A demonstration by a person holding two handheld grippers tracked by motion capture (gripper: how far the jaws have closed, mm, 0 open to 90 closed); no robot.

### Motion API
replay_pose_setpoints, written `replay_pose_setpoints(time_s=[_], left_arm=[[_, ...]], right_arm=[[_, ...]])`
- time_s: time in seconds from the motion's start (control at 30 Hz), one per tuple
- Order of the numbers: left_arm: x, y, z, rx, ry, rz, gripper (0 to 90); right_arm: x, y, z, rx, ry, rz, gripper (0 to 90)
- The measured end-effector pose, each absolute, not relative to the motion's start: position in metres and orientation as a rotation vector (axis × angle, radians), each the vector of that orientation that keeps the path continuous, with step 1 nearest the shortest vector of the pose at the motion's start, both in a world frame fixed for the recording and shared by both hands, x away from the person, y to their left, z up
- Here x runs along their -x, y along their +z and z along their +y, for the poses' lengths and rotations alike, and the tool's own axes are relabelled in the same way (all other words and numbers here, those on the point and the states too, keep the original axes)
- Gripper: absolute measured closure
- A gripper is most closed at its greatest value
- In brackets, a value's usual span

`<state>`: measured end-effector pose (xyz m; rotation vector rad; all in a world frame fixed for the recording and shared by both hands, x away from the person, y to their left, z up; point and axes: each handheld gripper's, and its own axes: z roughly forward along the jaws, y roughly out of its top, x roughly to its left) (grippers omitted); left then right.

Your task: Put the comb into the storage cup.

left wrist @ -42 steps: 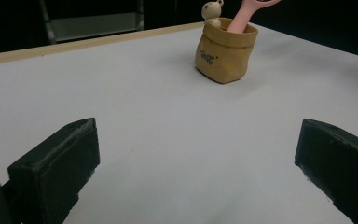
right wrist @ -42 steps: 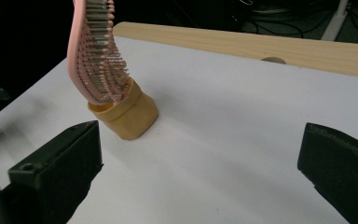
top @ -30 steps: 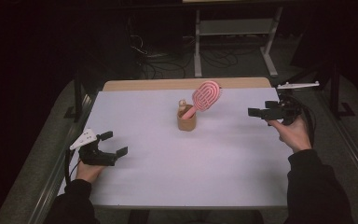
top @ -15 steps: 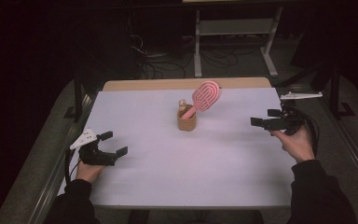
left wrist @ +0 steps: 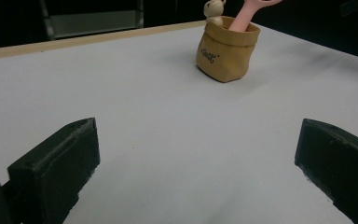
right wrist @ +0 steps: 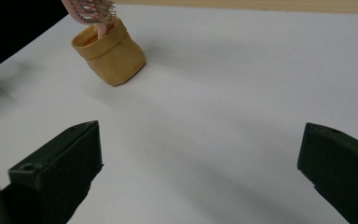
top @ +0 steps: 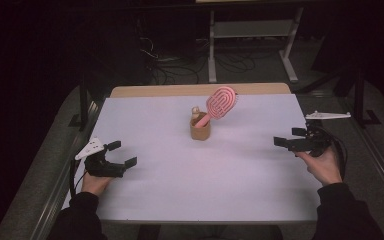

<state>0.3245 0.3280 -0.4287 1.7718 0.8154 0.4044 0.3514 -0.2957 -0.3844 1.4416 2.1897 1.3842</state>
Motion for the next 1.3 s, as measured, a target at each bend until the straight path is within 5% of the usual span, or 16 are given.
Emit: replay_pose_setpoints(time_s=[1.3], left_arm=[[-0.325, -0.435, 0.327, -1.799, 0.375, 0.833, 0.0]], right_arm=[[-0.294, -0.423, -0.29, -1.29, 1.249, 2.2, 0.0]])
